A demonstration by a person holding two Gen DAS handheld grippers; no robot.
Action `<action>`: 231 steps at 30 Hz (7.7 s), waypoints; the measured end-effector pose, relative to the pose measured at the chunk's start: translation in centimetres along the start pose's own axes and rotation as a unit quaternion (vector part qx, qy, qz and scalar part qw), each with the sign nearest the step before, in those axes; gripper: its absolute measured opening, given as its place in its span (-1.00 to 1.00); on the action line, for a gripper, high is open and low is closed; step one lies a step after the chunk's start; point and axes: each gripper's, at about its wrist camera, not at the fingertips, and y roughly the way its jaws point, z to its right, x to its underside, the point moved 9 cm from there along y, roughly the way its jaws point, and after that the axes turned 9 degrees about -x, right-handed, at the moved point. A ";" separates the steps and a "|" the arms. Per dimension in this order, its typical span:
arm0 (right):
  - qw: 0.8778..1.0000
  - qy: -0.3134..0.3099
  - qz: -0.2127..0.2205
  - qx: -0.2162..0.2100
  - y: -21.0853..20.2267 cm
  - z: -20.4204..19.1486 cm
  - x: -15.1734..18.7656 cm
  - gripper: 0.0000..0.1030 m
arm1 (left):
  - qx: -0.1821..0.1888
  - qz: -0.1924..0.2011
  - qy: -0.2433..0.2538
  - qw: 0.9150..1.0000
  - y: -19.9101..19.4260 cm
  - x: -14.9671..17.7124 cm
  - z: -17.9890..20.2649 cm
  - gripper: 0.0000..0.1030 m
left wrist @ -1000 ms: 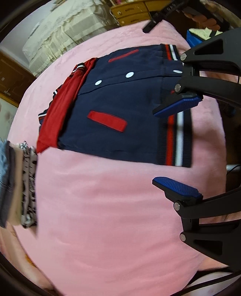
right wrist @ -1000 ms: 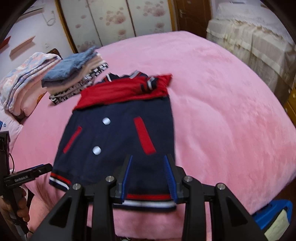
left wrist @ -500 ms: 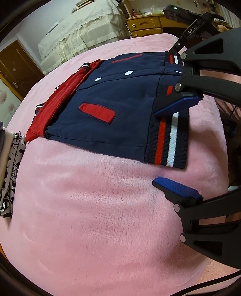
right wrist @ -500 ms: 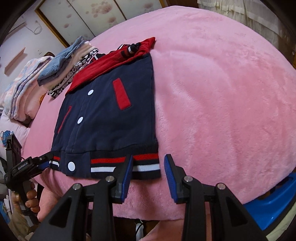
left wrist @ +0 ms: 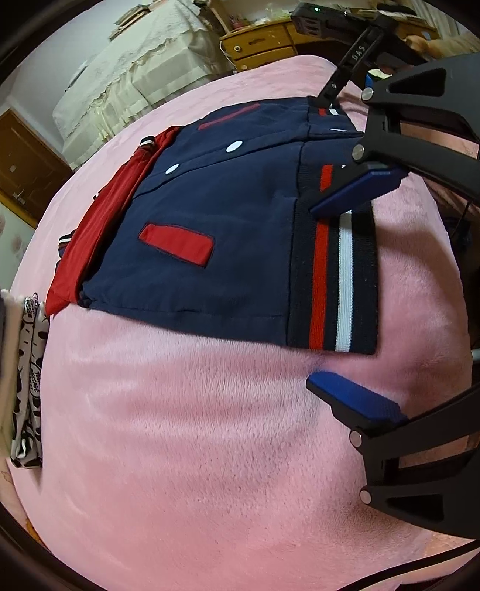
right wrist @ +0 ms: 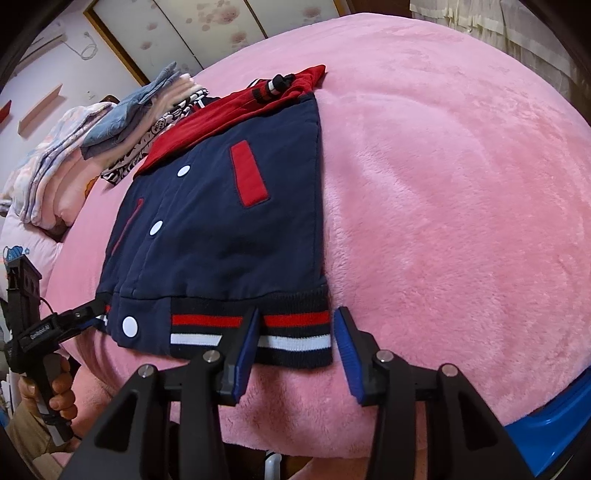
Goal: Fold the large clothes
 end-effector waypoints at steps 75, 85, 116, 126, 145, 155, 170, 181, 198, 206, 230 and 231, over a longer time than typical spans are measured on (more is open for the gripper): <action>0.993 -0.102 0.061 0.008 5.5 0.4 -23.3 0.19 | 0.023 0.069 0.041 0.997 2.8 -23.0 -0.2 0.32; 0.986 -0.143 0.052 0.066 8.5 0.0 -24.9 0.19 | -0.069 0.089 0.113 0.987 5.8 -25.0 1.4 0.28; 0.992 -0.039 0.075 0.092 11.3 2.6 -29.1 -0.82 | -0.050 0.062 0.071 0.994 10.9 -30.9 2.0 -0.82; 0.991 -0.060 0.103 0.058 7.3 -1.6 -28.1 -0.65 | -0.095 0.100 0.074 0.988 5.9 -29.8 3.5 -0.45; 0.993 -0.018 0.095 0.070 7.4 1.2 -19.9 -0.86 | -0.082 0.124 0.041 0.988 5.0 -19.4 2.1 -0.41; 0.992 -0.020 0.096 0.081 7.8 0.4 -19.9 -0.79 | -0.076 0.114 0.029 0.990 5.7 -20.4 2.3 -0.41; 0.993 -0.006 0.090 0.073 6.3 -1.2 -18.6 -0.79 | -0.081 0.093 0.019 0.992 3.3 -19.3 3.5 0.01; 0.995 -0.022 0.081 0.049 4.0 -5.1 -15.5 -0.79 | -0.067 0.067 0.018 0.995 -0.6 -15.3 3.9 0.02; 0.998 -0.036 0.058 0.018 6.4 -8.2 -13.7 -0.68 | 0.086 0.029 -0.090 0.992 3.5 -12.7 1.9 0.11; 0.997 -0.041 0.063 0.011 7.4 -8.3 -14.9 -0.68 | 0.105 0.088 -0.106 0.985 6.2 -17.2 1.6 0.11; 0.991 -0.112 0.053 0.051 17.6 -8.1 -23.1 -1.00 | 0.040 0.214 -0.022 0.976 0.9 -23.7 7.5 -0.77; 0.992 -0.107 0.052 0.044 17.5 -8.0 -23.1 -1.00 | 0.040 0.223 -0.004 0.974 0.4 -23.7 8.7 -0.77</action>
